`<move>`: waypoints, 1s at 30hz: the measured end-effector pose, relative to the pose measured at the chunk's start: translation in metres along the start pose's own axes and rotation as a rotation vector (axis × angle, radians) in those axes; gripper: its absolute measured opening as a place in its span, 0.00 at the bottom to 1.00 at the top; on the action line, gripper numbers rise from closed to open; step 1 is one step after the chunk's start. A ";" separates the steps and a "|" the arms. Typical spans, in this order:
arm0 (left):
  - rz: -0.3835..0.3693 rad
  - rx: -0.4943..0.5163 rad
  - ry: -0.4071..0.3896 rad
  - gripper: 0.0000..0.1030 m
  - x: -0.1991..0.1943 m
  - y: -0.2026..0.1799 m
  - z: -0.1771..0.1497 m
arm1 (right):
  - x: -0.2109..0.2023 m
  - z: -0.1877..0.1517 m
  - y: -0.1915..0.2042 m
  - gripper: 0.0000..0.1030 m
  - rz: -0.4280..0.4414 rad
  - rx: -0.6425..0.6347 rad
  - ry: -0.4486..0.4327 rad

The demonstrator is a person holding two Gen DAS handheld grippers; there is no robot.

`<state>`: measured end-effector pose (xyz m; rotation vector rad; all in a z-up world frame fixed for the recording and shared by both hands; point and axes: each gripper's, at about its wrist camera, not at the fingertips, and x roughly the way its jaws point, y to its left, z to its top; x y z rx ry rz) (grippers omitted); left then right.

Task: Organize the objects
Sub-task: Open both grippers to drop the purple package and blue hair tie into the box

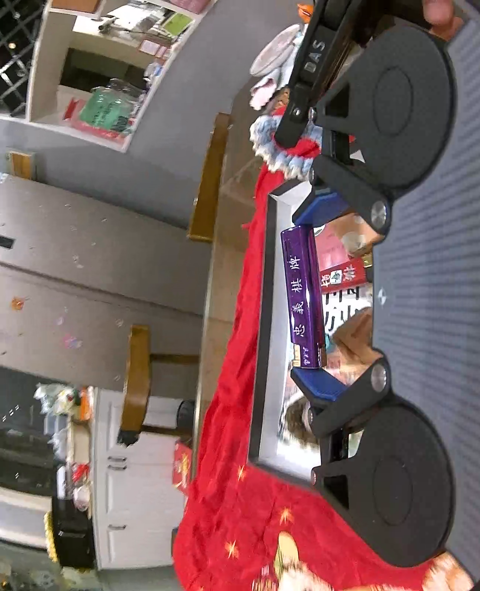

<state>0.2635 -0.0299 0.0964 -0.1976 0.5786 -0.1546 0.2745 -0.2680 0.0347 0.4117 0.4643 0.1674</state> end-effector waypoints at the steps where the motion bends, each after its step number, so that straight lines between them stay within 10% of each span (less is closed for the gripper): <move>1: -0.006 -0.006 0.014 0.82 0.013 0.002 0.002 | 0.008 -0.002 -0.002 0.13 -0.009 -0.001 0.010; 22: 0.093 0.074 0.089 0.82 0.070 -0.002 -0.028 | 0.044 -0.027 -0.005 0.14 -0.055 -0.106 0.148; 26: 0.112 0.074 0.108 0.82 0.074 -0.002 -0.030 | 0.043 -0.026 -0.006 0.22 -0.037 -0.107 0.140; 30: 0.110 0.054 0.108 0.83 0.073 0.000 -0.031 | 0.040 -0.024 -0.005 0.49 -0.020 -0.097 0.136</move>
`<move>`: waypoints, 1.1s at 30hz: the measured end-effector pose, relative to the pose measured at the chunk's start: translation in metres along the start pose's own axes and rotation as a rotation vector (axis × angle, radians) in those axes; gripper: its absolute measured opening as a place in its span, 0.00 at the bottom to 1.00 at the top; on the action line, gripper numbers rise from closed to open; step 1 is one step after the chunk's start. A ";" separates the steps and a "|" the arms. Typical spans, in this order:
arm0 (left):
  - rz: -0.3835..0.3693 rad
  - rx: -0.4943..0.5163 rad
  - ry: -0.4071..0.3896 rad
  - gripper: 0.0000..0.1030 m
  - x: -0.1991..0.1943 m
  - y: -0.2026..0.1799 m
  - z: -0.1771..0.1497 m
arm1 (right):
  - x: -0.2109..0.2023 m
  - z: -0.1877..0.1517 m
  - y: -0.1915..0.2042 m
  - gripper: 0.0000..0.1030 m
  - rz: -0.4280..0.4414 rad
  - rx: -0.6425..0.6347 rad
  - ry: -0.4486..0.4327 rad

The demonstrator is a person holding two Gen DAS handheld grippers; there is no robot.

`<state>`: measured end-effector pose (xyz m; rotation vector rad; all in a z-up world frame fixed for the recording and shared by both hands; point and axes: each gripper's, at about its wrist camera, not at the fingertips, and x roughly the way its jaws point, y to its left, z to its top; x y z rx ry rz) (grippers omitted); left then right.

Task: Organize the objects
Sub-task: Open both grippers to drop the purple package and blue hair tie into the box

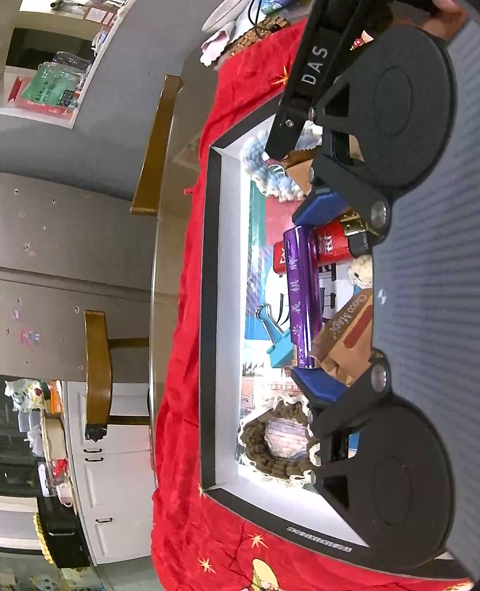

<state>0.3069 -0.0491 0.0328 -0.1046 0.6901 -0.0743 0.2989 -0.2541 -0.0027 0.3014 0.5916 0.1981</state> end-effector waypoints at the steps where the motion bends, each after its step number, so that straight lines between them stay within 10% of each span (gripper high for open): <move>1: 0.000 -0.007 0.000 0.83 0.000 0.001 0.000 | -0.001 0.001 0.000 0.50 0.006 -0.002 -0.004; 17: 0.076 -0.004 -0.181 0.86 -0.141 0.019 -0.020 | -0.151 -0.016 0.053 1.00 -0.027 -0.186 -0.188; 33: 0.125 0.090 -0.083 0.88 -0.200 0.039 -0.169 | -0.173 -0.139 0.065 1.00 -0.022 -0.263 -0.111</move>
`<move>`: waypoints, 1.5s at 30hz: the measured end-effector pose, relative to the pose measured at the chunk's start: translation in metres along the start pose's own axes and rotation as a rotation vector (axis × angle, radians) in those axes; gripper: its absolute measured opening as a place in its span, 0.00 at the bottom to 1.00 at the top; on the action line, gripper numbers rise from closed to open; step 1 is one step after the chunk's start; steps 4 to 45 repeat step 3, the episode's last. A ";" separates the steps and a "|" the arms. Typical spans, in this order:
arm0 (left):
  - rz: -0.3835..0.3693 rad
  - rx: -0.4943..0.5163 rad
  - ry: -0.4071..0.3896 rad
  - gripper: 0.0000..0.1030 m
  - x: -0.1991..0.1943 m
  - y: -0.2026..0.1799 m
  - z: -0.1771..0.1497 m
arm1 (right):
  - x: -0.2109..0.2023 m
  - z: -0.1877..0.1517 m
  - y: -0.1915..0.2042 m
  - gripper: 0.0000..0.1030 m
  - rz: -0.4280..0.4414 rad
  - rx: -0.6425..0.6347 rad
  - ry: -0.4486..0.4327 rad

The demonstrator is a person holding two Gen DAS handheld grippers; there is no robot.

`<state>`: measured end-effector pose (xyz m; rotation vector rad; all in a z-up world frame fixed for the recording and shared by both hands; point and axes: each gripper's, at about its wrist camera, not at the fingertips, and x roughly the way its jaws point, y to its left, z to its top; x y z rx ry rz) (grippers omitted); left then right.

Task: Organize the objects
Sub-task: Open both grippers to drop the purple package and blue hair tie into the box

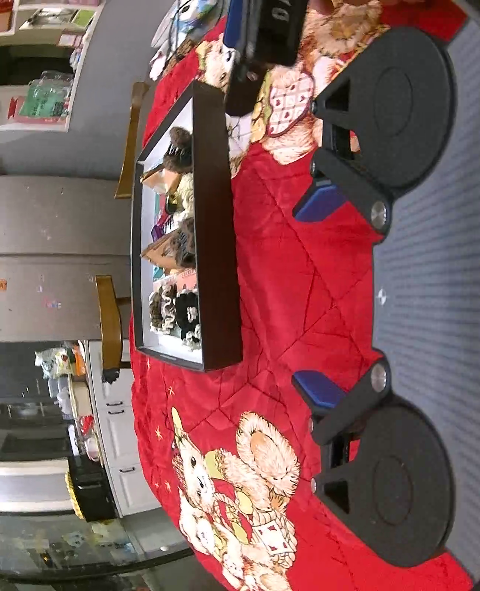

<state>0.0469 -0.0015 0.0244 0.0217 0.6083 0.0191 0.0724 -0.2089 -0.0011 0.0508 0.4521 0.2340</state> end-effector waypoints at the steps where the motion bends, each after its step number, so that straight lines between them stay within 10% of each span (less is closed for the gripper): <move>1: -0.019 0.007 -0.009 0.88 -0.002 0.000 -0.001 | 0.001 -0.002 0.000 1.00 0.008 -0.002 0.001; 45: -0.047 0.003 -0.033 0.88 -0.005 -0.002 -0.002 | 0.001 -0.007 0.001 1.00 0.017 -0.002 0.006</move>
